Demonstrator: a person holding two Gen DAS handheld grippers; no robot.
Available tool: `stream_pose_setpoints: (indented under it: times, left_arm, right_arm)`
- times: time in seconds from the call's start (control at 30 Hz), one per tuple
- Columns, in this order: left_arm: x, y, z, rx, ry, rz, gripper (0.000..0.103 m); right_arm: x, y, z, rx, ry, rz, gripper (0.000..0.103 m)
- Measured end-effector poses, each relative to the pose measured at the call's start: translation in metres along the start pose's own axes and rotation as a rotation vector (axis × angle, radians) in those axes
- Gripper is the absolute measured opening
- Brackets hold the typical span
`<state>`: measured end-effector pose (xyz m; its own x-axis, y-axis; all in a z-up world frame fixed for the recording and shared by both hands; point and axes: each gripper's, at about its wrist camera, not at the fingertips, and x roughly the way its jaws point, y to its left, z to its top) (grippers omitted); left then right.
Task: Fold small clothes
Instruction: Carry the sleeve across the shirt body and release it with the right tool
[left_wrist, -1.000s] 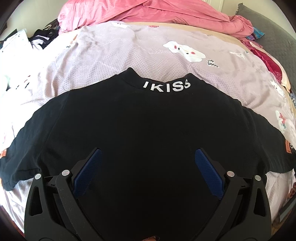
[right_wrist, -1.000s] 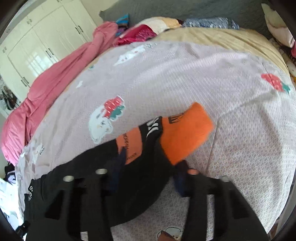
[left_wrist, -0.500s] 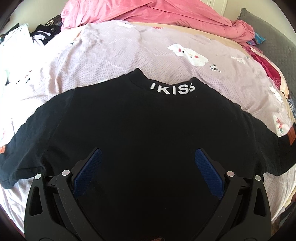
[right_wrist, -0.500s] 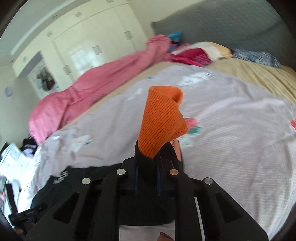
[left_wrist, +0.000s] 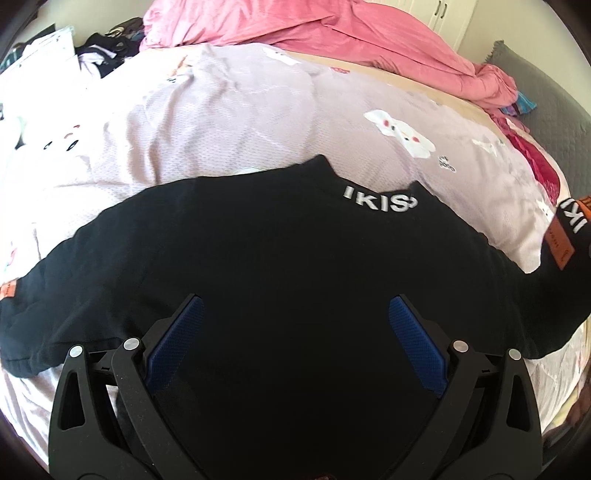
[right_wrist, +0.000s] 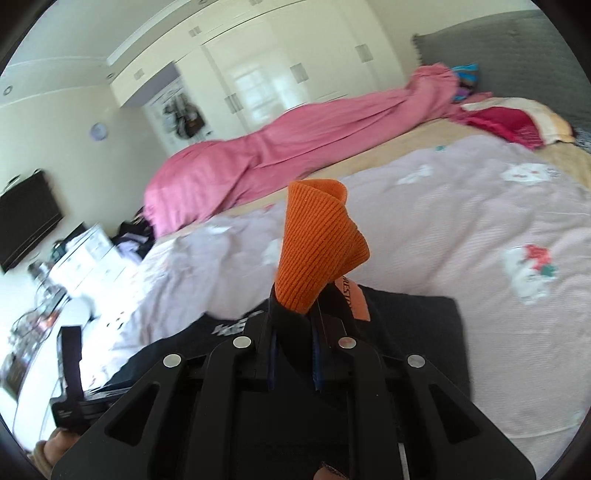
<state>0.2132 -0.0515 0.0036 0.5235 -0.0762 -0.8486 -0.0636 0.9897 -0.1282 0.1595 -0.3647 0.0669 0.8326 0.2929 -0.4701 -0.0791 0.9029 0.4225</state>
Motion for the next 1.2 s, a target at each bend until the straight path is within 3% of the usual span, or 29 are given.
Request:
stream_pose_setpoints:
  times: [0.23, 0.67, 0.73, 0.87, 1.1, 1.2]
  left_arm:
    - [-0.008, 0.033, 0.004, -0.063, 0.0, -0.015, 0.094]
    - [-0.014, 0.079, 0.009, -0.154, 0.011, -0.063, 0.094]
    - [-0.013, 0.079, 0.01, -0.16, 0.018, -0.087, 0.094]
    - [-0.01, 0.075, 0.01, -0.161, 0.02, -0.133, 0.094]
    - [-0.007, 0.056, 0.003, -0.128, 0.023, -0.211, 0.094]
    - [-0.003, 0.046, -0.002, -0.119, 0.032, -0.248, 0.087]
  right_arm:
    - [0.038, 0.06, -0.015, -0.061, 0.071, 0.093, 0.013]
    - [0.095, 0.111, -0.057, -0.12, 0.212, 0.153, 0.016]
    - [0.099, 0.113, -0.062, -0.115, 0.225, 0.168, 0.021]
    - [0.095, 0.105, -0.064, -0.069, 0.232, 0.217, 0.041]
    - [0.065, 0.078, -0.058, -0.029, 0.179, 0.17, 0.044]
    - [0.052, 0.058, -0.057, 0.013, 0.165, 0.133, 0.046]
